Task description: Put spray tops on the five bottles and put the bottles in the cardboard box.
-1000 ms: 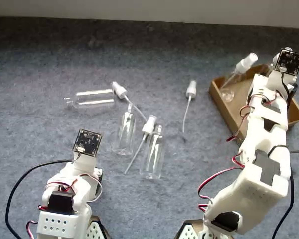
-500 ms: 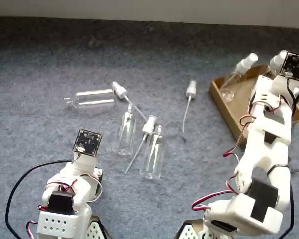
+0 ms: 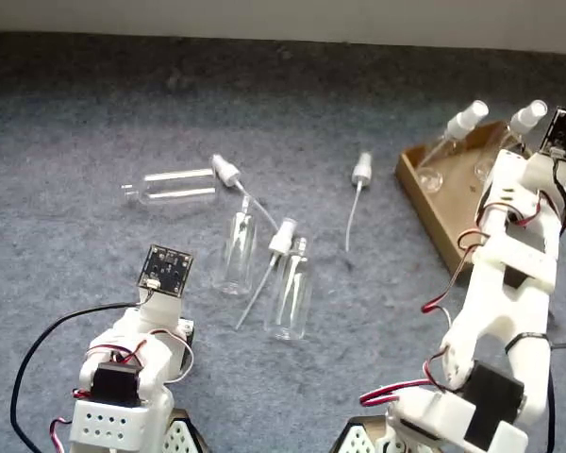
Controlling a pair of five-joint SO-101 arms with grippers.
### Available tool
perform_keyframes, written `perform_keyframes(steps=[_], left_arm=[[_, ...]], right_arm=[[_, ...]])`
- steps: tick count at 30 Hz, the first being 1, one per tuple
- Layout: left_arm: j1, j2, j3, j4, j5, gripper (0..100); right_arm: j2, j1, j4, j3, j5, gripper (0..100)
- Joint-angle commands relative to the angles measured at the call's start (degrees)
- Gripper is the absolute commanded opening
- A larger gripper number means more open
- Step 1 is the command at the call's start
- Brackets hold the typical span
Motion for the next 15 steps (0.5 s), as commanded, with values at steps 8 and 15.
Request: perform_keyframes(steps=[8, 15], left_arm=[[0.9, -0.4, 1.3, 0.2, -0.5, 1], [0.9, -0.4, 1.3, 0.2, -0.5, 1]], right_arm=[[-14.4, 0.6, 17.6, 2.7, 0.1, 32.8], [-24.4, -1.6, 28.5, 3.0, 0.0, 32.8]])
